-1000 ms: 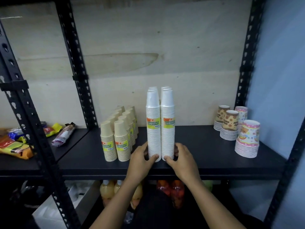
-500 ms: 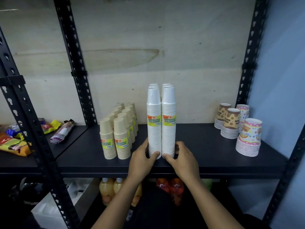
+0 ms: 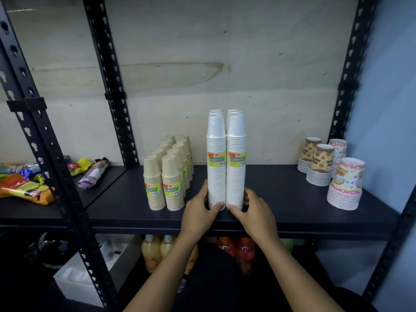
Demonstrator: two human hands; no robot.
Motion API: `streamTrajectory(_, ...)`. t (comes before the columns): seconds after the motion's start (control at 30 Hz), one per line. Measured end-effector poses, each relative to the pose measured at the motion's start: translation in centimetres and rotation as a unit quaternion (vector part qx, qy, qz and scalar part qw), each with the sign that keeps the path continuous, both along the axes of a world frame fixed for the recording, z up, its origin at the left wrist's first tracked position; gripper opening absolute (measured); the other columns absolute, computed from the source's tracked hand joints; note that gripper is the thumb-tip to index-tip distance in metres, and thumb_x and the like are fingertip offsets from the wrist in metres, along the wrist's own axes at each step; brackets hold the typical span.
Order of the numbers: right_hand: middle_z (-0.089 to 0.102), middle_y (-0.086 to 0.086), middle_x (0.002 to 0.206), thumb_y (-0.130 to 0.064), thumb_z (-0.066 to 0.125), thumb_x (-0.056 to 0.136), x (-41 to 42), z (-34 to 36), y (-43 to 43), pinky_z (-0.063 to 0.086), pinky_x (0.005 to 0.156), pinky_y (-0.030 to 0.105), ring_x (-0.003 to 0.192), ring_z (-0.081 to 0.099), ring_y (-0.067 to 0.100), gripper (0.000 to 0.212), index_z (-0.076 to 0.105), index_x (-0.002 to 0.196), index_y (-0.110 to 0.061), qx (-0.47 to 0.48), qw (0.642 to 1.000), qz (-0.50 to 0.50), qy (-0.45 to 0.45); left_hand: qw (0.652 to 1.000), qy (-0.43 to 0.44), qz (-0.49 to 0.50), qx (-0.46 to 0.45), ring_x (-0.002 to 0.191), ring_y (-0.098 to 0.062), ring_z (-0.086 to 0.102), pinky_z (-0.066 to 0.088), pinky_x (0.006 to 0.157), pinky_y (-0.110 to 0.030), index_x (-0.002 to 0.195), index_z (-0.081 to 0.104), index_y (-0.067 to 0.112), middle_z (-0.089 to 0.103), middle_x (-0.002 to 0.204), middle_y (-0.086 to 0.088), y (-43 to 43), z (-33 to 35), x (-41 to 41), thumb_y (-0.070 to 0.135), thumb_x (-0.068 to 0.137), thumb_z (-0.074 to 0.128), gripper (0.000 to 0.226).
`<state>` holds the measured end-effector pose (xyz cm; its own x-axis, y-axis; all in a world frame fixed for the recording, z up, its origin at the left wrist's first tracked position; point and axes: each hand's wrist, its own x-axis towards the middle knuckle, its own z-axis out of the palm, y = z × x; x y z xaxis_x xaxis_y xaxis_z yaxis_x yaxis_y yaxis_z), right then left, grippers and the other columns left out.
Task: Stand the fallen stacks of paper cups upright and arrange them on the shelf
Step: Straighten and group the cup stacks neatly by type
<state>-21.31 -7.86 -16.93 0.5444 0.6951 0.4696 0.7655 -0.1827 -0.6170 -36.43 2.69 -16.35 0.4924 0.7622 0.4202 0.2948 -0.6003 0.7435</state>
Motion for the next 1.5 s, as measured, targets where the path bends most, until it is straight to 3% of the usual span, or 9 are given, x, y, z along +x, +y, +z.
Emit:
streamTrajectory(0.13, 0.058, -0.014, 0.136, -0.072, 0.077, 0.069, 0.5, 0.8, -0.7, 0.056, 0.088, 0.03, 0.11, 0.061, 0.003, 0.097, 0.041, 0.149, -0.031, 0.048, 0.992, 0.078, 0.09, 0.998, -0.049, 0.014, -0.034, 0.137, -0.008, 0.048, 0.045, 0.113, -0.039, 0.162, 0.012, 0.029, 0.047, 0.153, 0.003, -0.4, -0.1, -0.1, 0.053, 0.078, 0.079, 0.111)
streamTrajectory(0.3, 0.047, -0.008, 0.148, -0.07, 0.081, 0.065, 2.2, 1.5, -3.1, 0.048, 0.106, 0.035, 0.127, 0.051, 0.006, 0.106, 0.037, 0.152, -0.031, 0.042, 0.987, 0.096, 0.123, 0.992, -0.091, 0.07, 0.052, 0.13, -0.012, 0.046, 0.044, 0.107, -0.031, 0.159, 0.026, 0.023, 0.037, 0.138, 0.004, -3.7, 0.2, 0.1, 0.036, 0.085, 0.08, 0.092)
streamTrajectory(0.53, 0.057, -0.009, 0.132, -0.052, 0.081, 0.078, 4.8, 3.5, -8.7, 0.05, 0.103, 0.039, 0.121, 0.055, 0.006, 0.072, 0.053, 0.139, -0.027, 0.091, 0.991, 0.028, 0.094, 0.985, -0.14, -0.056, 0.089, 0.108, -0.002, 0.056, 0.056, 0.086, -0.028, 0.13, 0.057, 0.029, 0.05, 0.118, 0.013, -8.8, 2.7, 3.1, 0.029, 0.09, 0.075, 0.044)
streamTrajectory(0.73, 0.06, -0.007, 0.128, -0.038, 0.075, 0.088, 8.7, 6.4, -14.9, 0.048, 0.099, 0.03, 0.117, 0.057, 0.006, 0.047, 0.058, 0.129, -0.024, 0.124, 0.989, -0.055, 0.056, 0.975, -0.085, -0.168, 0.12, 0.107, 0.003, 0.058, 0.057, 0.084, -0.026, 0.12, 0.067, 0.025, 0.057, 0.114, 0.013, -11.4, 6.1, 8.4, 0.035, 0.09, 0.073, 0.032)
streamTrajectory(0.83, 0.062, -0.002, 0.124, -0.033, 0.075, 0.088, 11.4, 8.2, -17.2, 0.05, 0.099, 0.038, 0.114, 0.06, 0.015, 0.041, 0.06, 0.125, -0.021, 0.126, 0.986, -0.101, 0.031, 0.971, -0.05, -0.19, 0.135, 0.102, 0.001, 0.06, 0.056, 0.084, -0.026, 0.117, 0.069, 0.024, 0.06, 0.112, 0.008, -11.3, 8.1, 11.7, 0.035, 0.088, 0.073, 0.031)
streamTrajectory(1.0, 0.059, 0.005, 0.129, -0.031, 0.073, 0.09, 15.9, 12.6, -17.7, 0.045, 0.095, 0.031, 0.117, 0.059, 0.02, 0.045, 0.058, 0.13, -0.014, 0.078, 0.99, -0.121, -0.012, 0.973, 0.003, -0.191, 0.127, 0.103, -0.011, 0.063, 0.042, 0.08, -0.007, 0.123, 0.067, 0.016, 0.06, 0.121, -0.003, -8.8, 12.2, 17.8, 0.029, 0.092, 0.07, 0.035)
streamTrajectory(1.2, 0.051, 0.001, 0.141, -0.044, 0.073, 0.088, 21.9, 16.8, -14.4, 0.039, 0.086, 0.02, 0.114, 0.052, 0.01, 0.065, 0.047, 0.145, -0.026, -0.043, 0.997, -0.066, 0.002, 0.98, 0.002, -0.176, 0.09, 0.116, -0.02, 0.063, 0.044, 0.089, -0.022, 0.136, 0.061, 0.017, 0.058, 0.134, -0.008, -4.2, 15.7, 26.7, 0.034, 0.09, 0.073, 0.05)
streamTrajectory(1.37, 0.047, 0.006, 0.147, -0.047, 0.073, 0.086, 26.8, 17.3, -10.1, 0.04, 0.096, 0.028, 0.13, 0.051, 0.021, 0.072, 0.044, 0.148, -0.026, -0.132, 0.989, -0.069, 0.003, 0.981, 0.045, -0.166, 0.091, 0.125, -0.026, 0.058, 0.048, 0.104, -0.037, 0.14, 0.057, 0.021, 0.054, 0.139, -0.01, -0.7, 15.7, 33.8, 0.041, 0.089, 0.073, 0.057)
streamTrajectory(1.5, 0.048, 0.006, 0.149, -0.045, 0.073, 0.088, 29.7, 17.1, -7.2, 0.038, 0.09, 0.026, 0.13, 0.051, 0.022, 0.074, 0.042, 0.15, -0.02, -0.206, 0.976, -0.066, 0.015, 0.982, 0.083, -0.162, 0.055, 0.124, -0.029, 0.058, 0.049, 0.104, -0.04, 0.14, 0.057, 0.019, 0.054, 0.141, -0.013, 1.5, 15.0, 37.9, 0.041, 0.087, 0.075, 0.06)
